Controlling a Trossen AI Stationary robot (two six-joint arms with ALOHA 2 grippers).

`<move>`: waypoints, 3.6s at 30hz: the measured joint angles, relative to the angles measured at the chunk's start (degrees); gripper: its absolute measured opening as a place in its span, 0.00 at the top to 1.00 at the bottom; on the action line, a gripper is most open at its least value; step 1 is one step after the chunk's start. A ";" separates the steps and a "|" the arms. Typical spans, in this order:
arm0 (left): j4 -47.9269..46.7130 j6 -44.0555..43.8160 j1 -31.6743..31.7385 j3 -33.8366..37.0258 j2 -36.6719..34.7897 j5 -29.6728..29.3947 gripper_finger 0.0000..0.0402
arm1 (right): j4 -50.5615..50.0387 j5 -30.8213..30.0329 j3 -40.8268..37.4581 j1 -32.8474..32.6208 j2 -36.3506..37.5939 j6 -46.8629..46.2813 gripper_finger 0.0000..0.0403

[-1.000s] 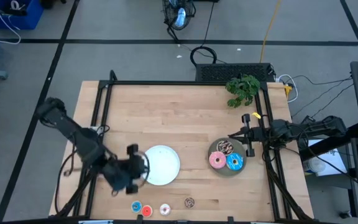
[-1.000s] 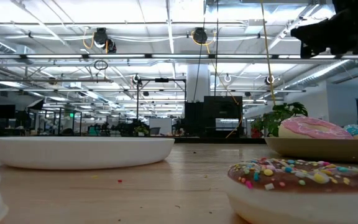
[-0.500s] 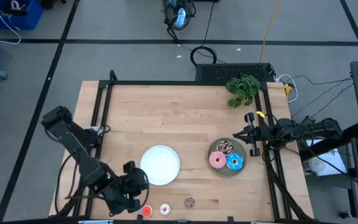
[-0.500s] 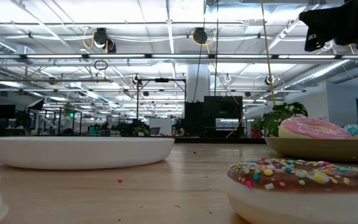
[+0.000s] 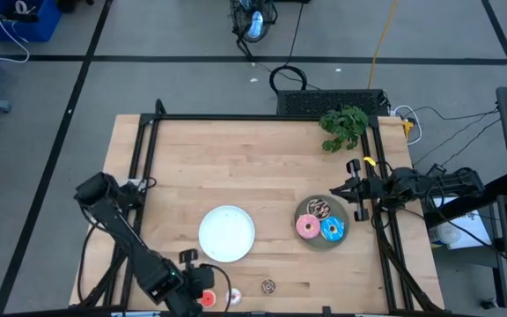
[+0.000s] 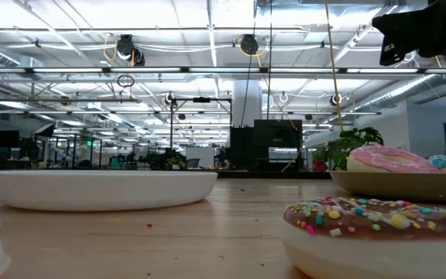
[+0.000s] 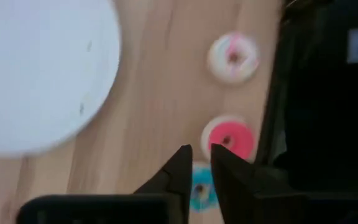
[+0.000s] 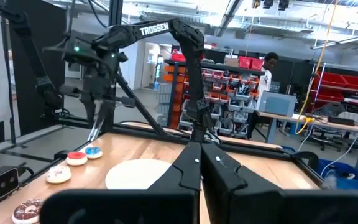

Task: Pick & Place donuts
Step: Put the small blue donut on the white plate

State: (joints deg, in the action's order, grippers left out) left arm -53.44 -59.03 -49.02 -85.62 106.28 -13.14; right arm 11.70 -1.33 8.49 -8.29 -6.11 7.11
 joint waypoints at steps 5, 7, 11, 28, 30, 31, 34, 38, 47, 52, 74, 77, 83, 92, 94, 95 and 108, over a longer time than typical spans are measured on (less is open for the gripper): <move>-3.90 -7.61 -1.36 0.72 1.60 2.30 0.64 | 0.00 0.05 0.00 0.00 0.00 -0.02 1.00; -2.78 -8.47 -1.53 0.74 2.09 3.65 0.55 | 0.00 0.07 0.00 0.00 0.00 -0.02 1.00; -2.83 -9.07 -1.48 0.74 4.13 5.69 0.41 | 0.04 0.09 0.00 0.00 0.00 1.06 1.00; -3.86 -5.69 -1.66 0.79 8.51 8.39 0.40 | 0.50 0.12 0.00 0.00 -0.04 2.58 1.00; -3.92 -5.48 -1.66 0.79 8.51 7.38 0.41 | 0.50 0.12 0.00 0.00 -0.04 2.58 1.00; -3.96 -5.27 -1.69 0.79 8.51 7.05 0.42 | 0.50 0.13 0.00 0.00 -0.04 2.58 1.00; -3.99 -4.68 -1.79 1.19 8.51 6.44 0.44 | 0.50 0.14 0.00 0.00 -0.04 2.58 1.00; -3.85 -5.52 -1.79 2.77 8.51 7.64 0.44 | 0.50 0.14 0.00 0.00 -0.04 2.56 1.00; -0.93 -6.97 -2.24 5.27 8.51 8.84 0.42 | 0.49 0.14 0.00 0.00 -0.04 2.56 1.00; 1.46 -7.69 -2.29 6.07 8.51 10.37 0.42 | 0.48 0.14 0.00 0.00 -0.04 2.56 1.00; 10.22 -6.13 -2.22 10.39 8.37 10.58 0.56 | 0.46 0.14 -0.02 0.00 -0.07 2.56 1.00; 7.45 -4.07 -1.73 8.68 8.64 12.13 0.73 | 0.44 0.14 -0.02 0.02 -0.08 2.56 1.00; 2.52 -1.35 0.35 7.48 8.73 16.77 0.96 | 0.44 0.14 -0.02 0.01 -0.09 2.56 1.00; -4.70 7.13 4.37 7.46 3.63 14.16 0.94 | 0.41 0.14 -0.02 0.00 -0.09 2.56 1.00; -6.37 8.72 5.60 7.41 0.69 12.04 0.97 | 0.33 0.14 -0.02 0.02 -0.09 2.56 1.00; -7.45 9.25 6.25 7.41 -0.94 10.57 0.98 | 0.33 0.14 -0.02 0.00 -0.09 2.56 1.00; -13.02 15.56 22.10 7.34 -12.52 1.07 0.95 | 0.35 0.07 -0.02 0.01 -0.09 2.60 1.00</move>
State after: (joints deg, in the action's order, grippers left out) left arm -66.46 -43.46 -26.92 -78.28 93.76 -12.07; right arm 12.05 -1.26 8.47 -8.29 -6.20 9.71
